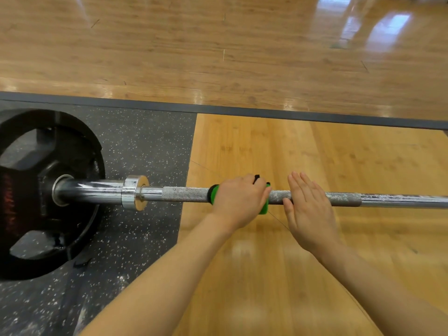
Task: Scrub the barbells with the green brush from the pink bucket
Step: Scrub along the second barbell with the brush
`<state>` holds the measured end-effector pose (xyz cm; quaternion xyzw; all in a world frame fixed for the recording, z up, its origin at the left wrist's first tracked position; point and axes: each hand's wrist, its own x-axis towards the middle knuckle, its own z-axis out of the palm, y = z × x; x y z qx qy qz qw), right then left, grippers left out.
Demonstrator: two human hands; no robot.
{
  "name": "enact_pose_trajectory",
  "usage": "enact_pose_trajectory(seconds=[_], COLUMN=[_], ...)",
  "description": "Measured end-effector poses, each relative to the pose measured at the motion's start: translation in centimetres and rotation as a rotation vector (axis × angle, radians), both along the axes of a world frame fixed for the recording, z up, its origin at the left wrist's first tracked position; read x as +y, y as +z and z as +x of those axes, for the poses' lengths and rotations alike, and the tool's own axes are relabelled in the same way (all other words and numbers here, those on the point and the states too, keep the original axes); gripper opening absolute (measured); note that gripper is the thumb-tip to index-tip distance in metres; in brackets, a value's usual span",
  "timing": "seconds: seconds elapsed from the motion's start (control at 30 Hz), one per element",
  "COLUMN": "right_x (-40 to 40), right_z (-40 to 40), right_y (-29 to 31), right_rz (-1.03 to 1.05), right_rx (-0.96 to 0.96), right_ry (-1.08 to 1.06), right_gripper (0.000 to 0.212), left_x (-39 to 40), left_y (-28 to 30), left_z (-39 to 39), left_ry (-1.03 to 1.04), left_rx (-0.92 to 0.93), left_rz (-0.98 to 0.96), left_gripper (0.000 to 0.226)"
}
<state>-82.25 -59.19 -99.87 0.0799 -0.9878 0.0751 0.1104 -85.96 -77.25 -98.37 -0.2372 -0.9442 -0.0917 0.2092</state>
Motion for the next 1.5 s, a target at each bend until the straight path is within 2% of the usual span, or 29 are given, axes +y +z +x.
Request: enact_pose_trajectory(seconds=[0.1, 0.23, 0.3, 0.4, 0.5, 0.6, 0.8, 1.17, 1.5], right_x=[0.0, -0.3, -1.1, -4.3, -8.8, -11.3, -10.2, -5.0, -7.8], right_z=[0.1, 0.3, 0.5, 0.7, 0.1, -0.8, -1.3, -0.5, -0.6], right_y=[0.1, 0.6, 1.4, 3.0, 3.6, 2.8, 1.8, 1.0, 0.9], right_rz=[-0.003, -0.031, -0.110, -0.158, -0.103, 0.024, 0.128, 0.171, 0.151], right_rx=[-0.018, -0.046, -0.047, 0.006, 0.017, -0.071, 0.005, 0.115, 0.181], right_ry=[0.000, -0.028, -0.038, 0.067, 0.170, 0.151, 0.195, 0.244, 0.370], right_gripper=[0.058, 0.062, 0.065, 0.060, 0.056, 0.059, 0.051, 0.048, 0.042], left_x=[-1.0, -5.7, -9.1, -12.2, -11.7, -11.0, -11.2, -11.0, -11.1], left_y=[0.3, 1.3, 1.2, 0.7, 0.5, 0.8, 0.3, 0.0, -0.1], left_z=[0.0, 0.6, 0.9, 1.2, 1.0, 0.4, -0.6, 0.2, 0.8], left_ry=[-0.066, -0.022, 0.067, 0.153, 0.198, 0.234, 0.248, 0.253, 0.242], left_rx=[-0.143, -0.253, -0.242, -0.227, -0.209, -0.195, -0.235, -0.109, -0.153], left_rz=[-0.032, 0.075, 0.106, 0.080, 0.025, -0.003, -0.063, -0.006, -0.024], left_gripper=[0.048, 0.055, 0.053, 0.048, 0.046, 0.045, 0.054, 0.041, 0.050])
